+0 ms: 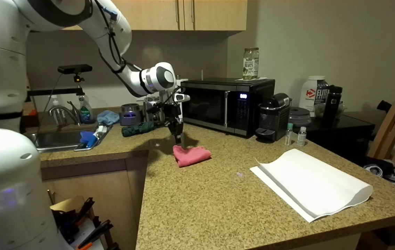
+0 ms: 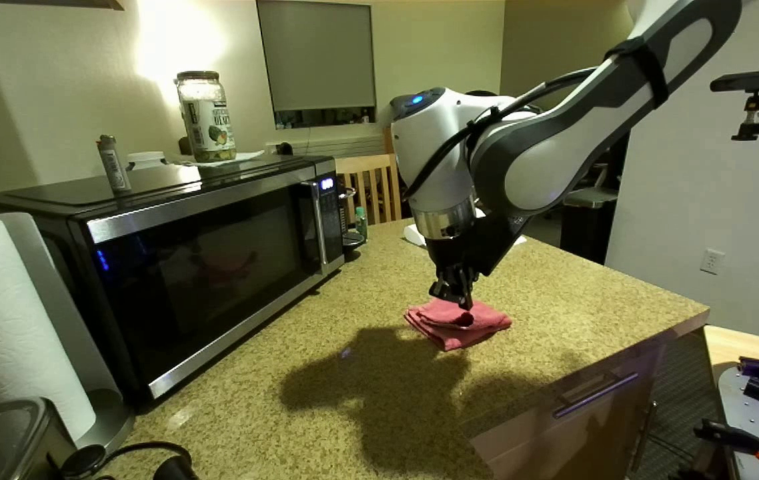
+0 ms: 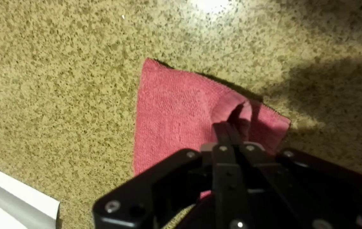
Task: Fold the cloth
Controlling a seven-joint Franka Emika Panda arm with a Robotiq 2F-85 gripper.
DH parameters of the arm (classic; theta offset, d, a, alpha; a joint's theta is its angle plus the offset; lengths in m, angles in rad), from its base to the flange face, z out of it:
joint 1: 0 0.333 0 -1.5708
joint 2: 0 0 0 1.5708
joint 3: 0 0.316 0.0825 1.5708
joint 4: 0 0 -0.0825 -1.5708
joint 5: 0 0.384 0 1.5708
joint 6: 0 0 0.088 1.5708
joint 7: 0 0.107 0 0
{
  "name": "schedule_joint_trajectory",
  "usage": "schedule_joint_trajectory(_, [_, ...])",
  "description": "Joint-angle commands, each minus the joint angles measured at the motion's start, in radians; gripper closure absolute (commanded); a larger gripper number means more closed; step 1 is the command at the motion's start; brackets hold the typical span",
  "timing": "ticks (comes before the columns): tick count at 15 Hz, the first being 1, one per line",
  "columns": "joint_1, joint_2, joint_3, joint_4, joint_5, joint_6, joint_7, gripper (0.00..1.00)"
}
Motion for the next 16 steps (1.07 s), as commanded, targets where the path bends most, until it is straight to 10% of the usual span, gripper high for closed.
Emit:
schedule_joint_trajectory(1, [-0.014, -0.021, 0.003, -0.035, -0.005, 0.037, -0.031, 0.7])
schedule_joint_trajectory(12, [-0.027, -0.013, -0.013, -0.055, 0.008, 0.046, -0.02, 0.02])
schedule_joint_trajectory(13, [-0.029, -0.012, -0.015, -0.06, 0.013, 0.052, -0.02, 0.0])
schedule_joint_trajectory(14, [-0.031, -0.01, -0.017, -0.065, 0.018, 0.059, -0.02, 0.36])
schedule_joint_trajectory(16, [-0.037, -0.004, -0.019, -0.073, 0.024, 0.073, -0.018, 0.34])
